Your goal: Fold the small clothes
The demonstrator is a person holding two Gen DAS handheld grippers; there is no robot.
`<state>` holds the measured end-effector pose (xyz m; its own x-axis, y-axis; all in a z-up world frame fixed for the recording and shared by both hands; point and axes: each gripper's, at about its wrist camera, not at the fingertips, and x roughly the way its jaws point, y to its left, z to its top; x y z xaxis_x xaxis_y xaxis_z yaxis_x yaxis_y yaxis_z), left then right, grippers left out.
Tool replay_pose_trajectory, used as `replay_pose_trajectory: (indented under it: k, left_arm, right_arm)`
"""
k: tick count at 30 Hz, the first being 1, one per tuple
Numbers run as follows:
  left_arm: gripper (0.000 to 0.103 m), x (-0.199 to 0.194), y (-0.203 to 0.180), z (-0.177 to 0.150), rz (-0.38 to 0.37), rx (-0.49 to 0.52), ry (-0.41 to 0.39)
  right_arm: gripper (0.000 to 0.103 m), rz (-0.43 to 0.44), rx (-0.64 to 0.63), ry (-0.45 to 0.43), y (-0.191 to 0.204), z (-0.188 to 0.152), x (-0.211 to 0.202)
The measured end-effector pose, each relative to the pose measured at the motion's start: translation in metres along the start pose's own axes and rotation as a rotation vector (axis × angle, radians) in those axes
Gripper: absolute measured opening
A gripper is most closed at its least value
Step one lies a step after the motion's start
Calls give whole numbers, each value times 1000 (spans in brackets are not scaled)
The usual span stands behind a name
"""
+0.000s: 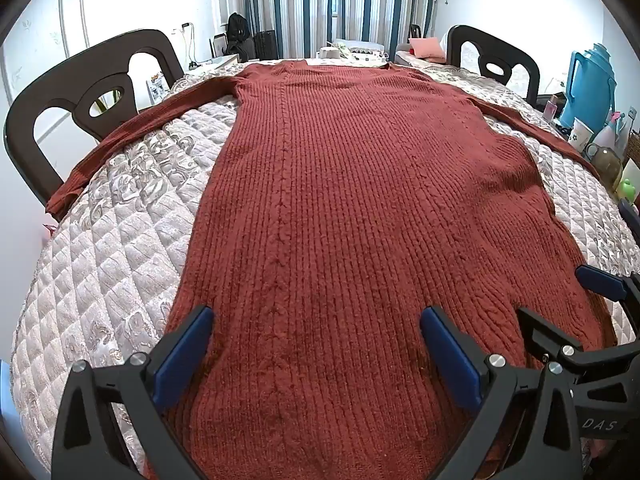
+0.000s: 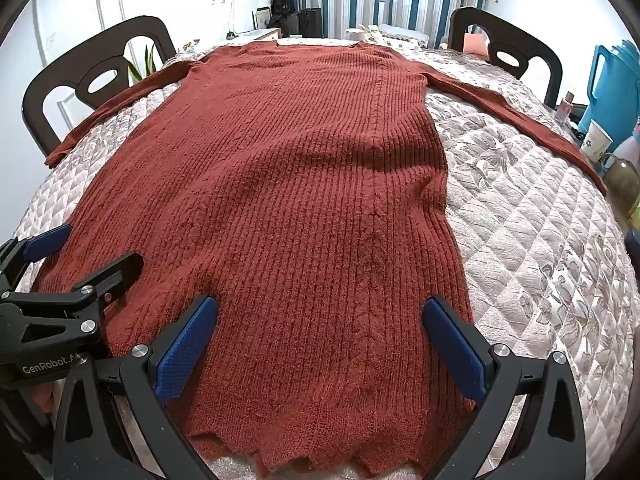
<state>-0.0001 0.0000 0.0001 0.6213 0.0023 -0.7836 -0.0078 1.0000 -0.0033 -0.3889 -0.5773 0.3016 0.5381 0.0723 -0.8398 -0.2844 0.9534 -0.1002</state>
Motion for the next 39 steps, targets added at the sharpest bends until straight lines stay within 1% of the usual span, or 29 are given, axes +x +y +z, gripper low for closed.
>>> replay_pose_trajectory:
  k: [7,14,29,39]
  left_arm:
    - [103,-1,0,-1,-2,6,4]
    - [103,1,2,-3,0,4,-1]
    - [103,-3,-2,-2,9,8,0]
    - [103,-8,-1,-6,24,-15,-8]
  right_arm:
    - [102,6,-4,0,-1,-1,0]
    - [102,6,-6,-14,1,-11,-9]
    - [102,12,-2,-10,-2,-5,-3]
    - [102,-2,6,-20,0,-6,-6]
